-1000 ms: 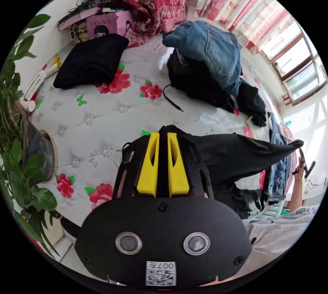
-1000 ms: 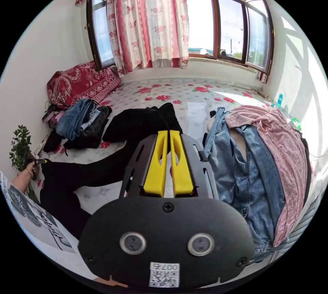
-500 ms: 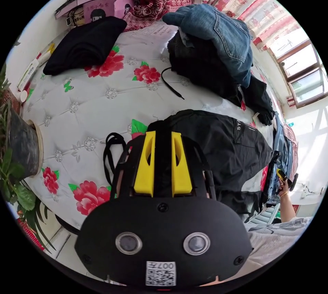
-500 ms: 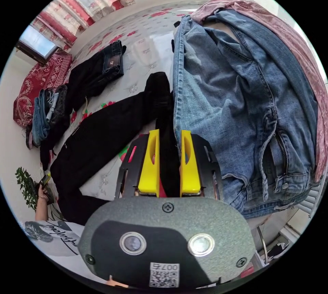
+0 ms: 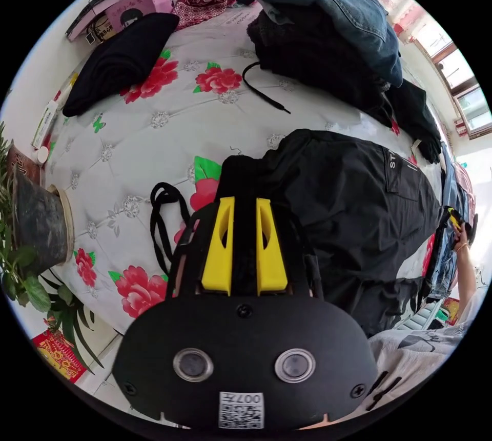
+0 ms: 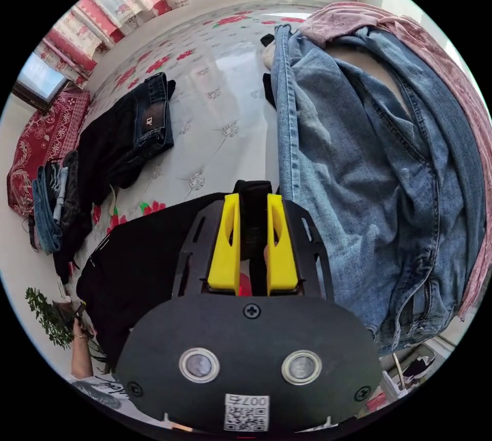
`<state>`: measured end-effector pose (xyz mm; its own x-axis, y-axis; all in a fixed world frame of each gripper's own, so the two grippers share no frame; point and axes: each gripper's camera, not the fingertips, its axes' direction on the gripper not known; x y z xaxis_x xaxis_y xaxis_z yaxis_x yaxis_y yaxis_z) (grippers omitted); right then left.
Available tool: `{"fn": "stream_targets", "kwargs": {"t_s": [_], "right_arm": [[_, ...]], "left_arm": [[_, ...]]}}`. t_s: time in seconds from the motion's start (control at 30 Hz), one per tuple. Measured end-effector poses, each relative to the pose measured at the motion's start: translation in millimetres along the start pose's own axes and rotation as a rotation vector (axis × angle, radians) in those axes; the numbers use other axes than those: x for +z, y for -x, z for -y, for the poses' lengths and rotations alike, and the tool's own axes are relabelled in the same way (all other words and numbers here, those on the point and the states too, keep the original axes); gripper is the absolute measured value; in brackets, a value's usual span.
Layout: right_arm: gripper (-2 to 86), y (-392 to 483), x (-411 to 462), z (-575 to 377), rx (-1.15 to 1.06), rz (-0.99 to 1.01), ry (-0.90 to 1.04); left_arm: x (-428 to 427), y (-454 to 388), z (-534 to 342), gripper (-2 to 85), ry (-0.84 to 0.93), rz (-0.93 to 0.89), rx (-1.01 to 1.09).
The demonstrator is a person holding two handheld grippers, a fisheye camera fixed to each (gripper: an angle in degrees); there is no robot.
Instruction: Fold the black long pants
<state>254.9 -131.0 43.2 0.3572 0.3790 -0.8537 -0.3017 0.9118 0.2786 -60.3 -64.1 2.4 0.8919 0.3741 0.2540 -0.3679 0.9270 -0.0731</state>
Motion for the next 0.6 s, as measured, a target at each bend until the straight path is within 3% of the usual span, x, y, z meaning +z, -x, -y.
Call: {"fn": "stream_targets", "kwargs": {"t_s": [0.17, 0.27, 0.4, 0.47, 0.6], "right_arm": [[5.7, 26, -104, -30, -0.347, 0.157, -0.406], [5.4, 21, -146, -72, -0.499, 0.116, -0.496], [5.4, -22, -118, -99, -0.381, 0.021, -0.344], [5.4, -64, -70, -107, -0.172, -0.073, -0.105], [5.8, -91, -51, -143, -0.024, -0.087, -0.035]], "left_arm": [[3, -14, 10, 6.8, 0.027, 0.068, 0.05], [5, -13, 10, 6.9, 0.001, 0.056, 0.041], [5, -14, 13, 7.1, -0.01, 0.059, 0.038], [-2, -14, 13, 7.0, -0.001, 0.053, 0.026], [-42, -4, -10, 7.1, -0.109, 0.028, -0.001]]}}
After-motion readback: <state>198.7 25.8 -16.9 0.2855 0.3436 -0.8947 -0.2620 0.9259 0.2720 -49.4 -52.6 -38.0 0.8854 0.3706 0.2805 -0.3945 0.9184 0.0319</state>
